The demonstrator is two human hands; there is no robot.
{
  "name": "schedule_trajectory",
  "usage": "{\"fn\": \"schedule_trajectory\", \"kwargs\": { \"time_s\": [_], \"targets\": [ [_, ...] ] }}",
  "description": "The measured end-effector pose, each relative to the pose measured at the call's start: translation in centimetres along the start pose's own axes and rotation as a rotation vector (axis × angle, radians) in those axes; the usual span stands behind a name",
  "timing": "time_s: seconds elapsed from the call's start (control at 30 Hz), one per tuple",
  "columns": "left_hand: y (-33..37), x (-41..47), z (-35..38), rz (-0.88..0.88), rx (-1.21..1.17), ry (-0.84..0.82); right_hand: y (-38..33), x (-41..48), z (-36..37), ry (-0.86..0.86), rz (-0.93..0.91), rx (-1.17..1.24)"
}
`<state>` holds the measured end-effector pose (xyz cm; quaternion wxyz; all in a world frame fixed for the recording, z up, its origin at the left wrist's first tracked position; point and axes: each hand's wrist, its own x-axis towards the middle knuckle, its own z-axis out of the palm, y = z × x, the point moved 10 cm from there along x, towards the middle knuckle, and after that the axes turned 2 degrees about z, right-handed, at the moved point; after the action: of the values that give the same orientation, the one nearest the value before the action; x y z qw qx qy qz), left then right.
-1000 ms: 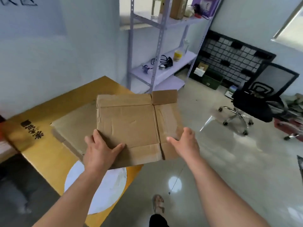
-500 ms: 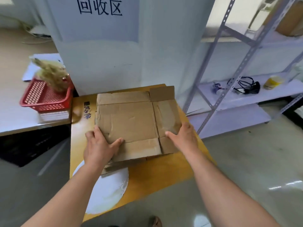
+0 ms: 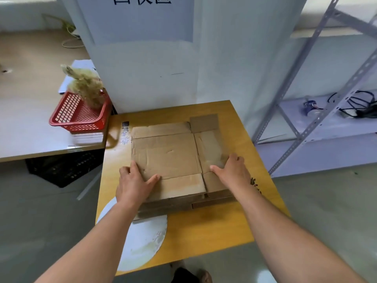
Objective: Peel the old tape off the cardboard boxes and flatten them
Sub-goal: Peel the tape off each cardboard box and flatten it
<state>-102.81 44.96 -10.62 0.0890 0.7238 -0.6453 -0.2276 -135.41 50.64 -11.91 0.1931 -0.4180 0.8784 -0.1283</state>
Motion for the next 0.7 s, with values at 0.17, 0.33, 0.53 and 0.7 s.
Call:
{"fn": "schedule_trajectory", "kwargs": {
  "time_s": [0.17,0.33,0.53,0.7],
  "targets": [
    [-1.4,0.2,2.6,-0.018,0.063,-0.02,1.3,0.6,1.8,-0.04,0.02,-0.154],
    [0.9,0.9,3.8,0.098,0.234,-0.011,-4.5,1.0,3.0,-0.02,-0.324,-0.259],
    [5.5,1.9,7.2,0.441,0.298,-0.133,-10.2,0.9,7.5,-0.114,-0.573,-0.374],
    [4.2,2.1,8.6,0.438,0.434,-0.099,-9.2,1.1,9.2,-0.086,-0.57,-0.444]
  ]
}}
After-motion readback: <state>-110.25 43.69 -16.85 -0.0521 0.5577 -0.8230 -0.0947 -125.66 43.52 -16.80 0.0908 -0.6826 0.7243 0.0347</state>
